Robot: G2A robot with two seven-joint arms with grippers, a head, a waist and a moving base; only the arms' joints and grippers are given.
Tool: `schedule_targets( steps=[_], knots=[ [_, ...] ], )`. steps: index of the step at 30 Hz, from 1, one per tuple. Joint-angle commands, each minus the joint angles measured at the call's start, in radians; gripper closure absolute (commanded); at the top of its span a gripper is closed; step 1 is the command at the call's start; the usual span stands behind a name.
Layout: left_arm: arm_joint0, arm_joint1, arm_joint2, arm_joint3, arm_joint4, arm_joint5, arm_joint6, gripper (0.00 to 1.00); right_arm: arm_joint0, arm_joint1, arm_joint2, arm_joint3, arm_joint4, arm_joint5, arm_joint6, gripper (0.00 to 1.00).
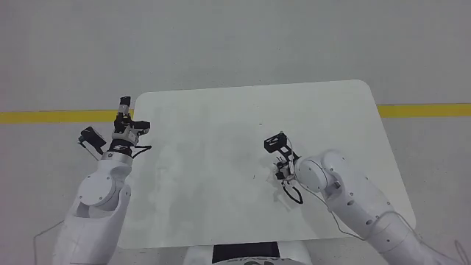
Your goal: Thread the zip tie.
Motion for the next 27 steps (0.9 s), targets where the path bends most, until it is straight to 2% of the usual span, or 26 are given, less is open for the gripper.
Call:
schedule_targets(
  steps=[1, 11, 16, 22, 27],
  knots=[
    [0.0, 0.0, 0.0, 0.0, 0.0, 0.0, 0.0, 0.0, 0.0, 0.001, 0.007, -0.009, 0.001, -0.002, 0.007, 1.0],
    [0.0, 0.0, 0.0, 0.0, 0.0, 0.0, 0.0, 0.0, -0.025, 0.012, 0.084, -0.085, 0.054, -0.019, 0.027, 1.0],
    [0.0, 0.0, 0.0, 0.0, 0.0, 0.0, 0.0, 0.0, -0.056, 0.019, 0.154, -0.122, 0.142, -0.029, 0.003, 1.0],
    [0.0, 0.0, 0.0, 0.0, 0.0, 0.0, 0.0, 0.0, -0.088, 0.026, 0.226, -0.127, 0.261, -0.041, -0.03, 1.0],
    [0.0, 0.0, 0.0, 0.0, 0.0, 0.0, 0.0, 0.0, -0.088, 0.026, 0.226, -0.127, 0.261, -0.041, -0.03, 1.0]
  ],
)
